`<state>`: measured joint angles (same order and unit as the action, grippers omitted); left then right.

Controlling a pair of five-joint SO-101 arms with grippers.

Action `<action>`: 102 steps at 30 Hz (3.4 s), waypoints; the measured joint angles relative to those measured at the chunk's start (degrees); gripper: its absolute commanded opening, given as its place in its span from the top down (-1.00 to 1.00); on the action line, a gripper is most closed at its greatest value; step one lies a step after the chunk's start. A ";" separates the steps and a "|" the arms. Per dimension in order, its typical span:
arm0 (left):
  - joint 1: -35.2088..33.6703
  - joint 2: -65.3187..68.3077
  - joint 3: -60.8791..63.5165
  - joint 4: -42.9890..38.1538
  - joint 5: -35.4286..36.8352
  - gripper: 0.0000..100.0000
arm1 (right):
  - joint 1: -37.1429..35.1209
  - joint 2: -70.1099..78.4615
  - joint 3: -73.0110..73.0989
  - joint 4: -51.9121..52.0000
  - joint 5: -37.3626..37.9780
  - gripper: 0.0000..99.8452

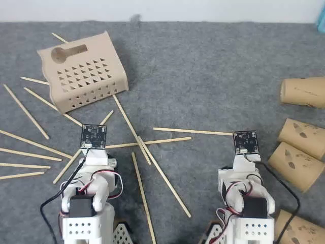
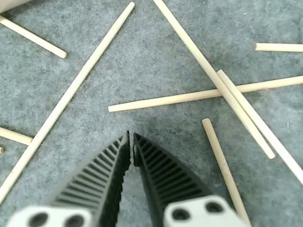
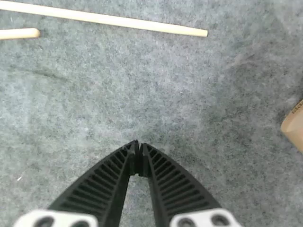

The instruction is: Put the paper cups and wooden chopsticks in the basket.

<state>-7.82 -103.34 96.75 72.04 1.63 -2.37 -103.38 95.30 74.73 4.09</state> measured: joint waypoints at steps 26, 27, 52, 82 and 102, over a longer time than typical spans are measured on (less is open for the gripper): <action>0.00 0.00 0.00 0.00 0.00 0.98 | 0.00 0.00 0.00 0.00 0.00 0.98; 0.00 0.00 0.00 0.00 0.00 0.98 | 0.00 0.00 0.00 0.00 0.00 0.98; 0.53 0.00 0.00 0.00 0.00 0.98 | 0.00 0.00 0.00 0.00 0.00 0.98; -12.40 22.51 -33.49 -8.62 1.49 0.64 | 4.48 0.00 0.00 0.00 0.00 0.98; -23.56 100.31 -85.45 -8.70 9.23 0.27 | 4.48 0.00 0.00 0.00 0.00 0.98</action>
<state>-31.38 -3.03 11.30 63.34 10.86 2.11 -103.38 95.30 74.73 4.09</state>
